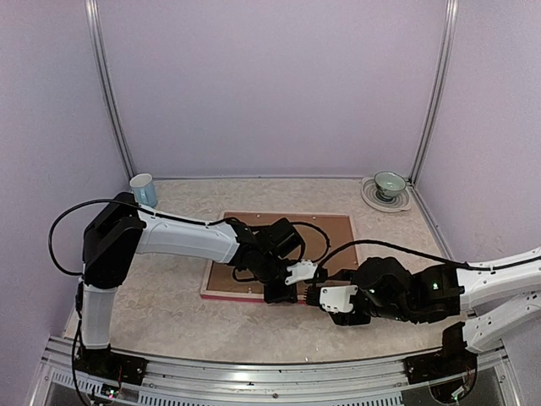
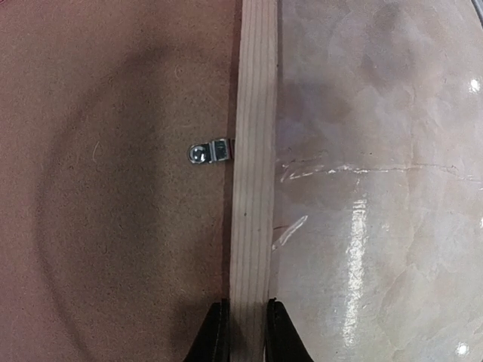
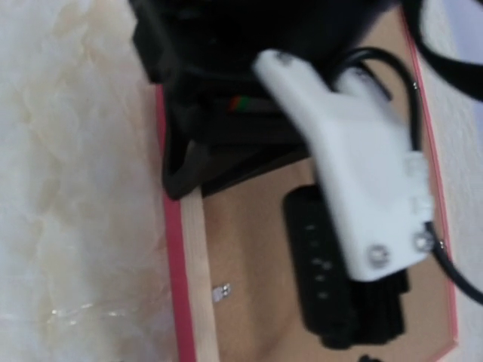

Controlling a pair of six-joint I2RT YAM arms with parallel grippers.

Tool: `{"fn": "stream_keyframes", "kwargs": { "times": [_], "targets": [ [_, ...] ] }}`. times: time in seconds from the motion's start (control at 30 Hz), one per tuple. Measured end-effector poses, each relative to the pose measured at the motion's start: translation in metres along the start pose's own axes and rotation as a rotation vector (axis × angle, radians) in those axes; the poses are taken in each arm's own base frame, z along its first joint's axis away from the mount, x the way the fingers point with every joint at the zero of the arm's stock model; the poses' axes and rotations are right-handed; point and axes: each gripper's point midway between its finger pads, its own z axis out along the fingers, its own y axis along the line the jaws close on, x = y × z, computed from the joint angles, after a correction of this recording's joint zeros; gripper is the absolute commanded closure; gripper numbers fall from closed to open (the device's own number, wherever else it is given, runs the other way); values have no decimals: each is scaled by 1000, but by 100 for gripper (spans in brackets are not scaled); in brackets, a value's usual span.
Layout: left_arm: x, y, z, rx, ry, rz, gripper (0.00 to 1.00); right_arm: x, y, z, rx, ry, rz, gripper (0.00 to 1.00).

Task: Put the photo into the frame
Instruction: Pick up the photo frame from the center of the board, then pass from the left arm to the right

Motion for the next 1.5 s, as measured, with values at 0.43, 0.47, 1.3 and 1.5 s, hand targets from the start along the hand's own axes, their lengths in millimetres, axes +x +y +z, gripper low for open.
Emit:
{"fn": "stream_keyframes", "kwargs": {
  "times": [0.43,0.47,1.3,1.5],
  "targets": [
    [7,12,-5,-15,16,-29,100,29,17,19,109,105,-91,35],
    [8,12,-6,-14,19,-31,100,31,17,19,115,107,-92,35],
    [-14,12,-46,-39,-11,-42,100,69,10,64,323,295,-209,49],
    [-13,5,-48,-32,4,-47,100,71,-6,66,382,306,-173,53]
  ]
}}
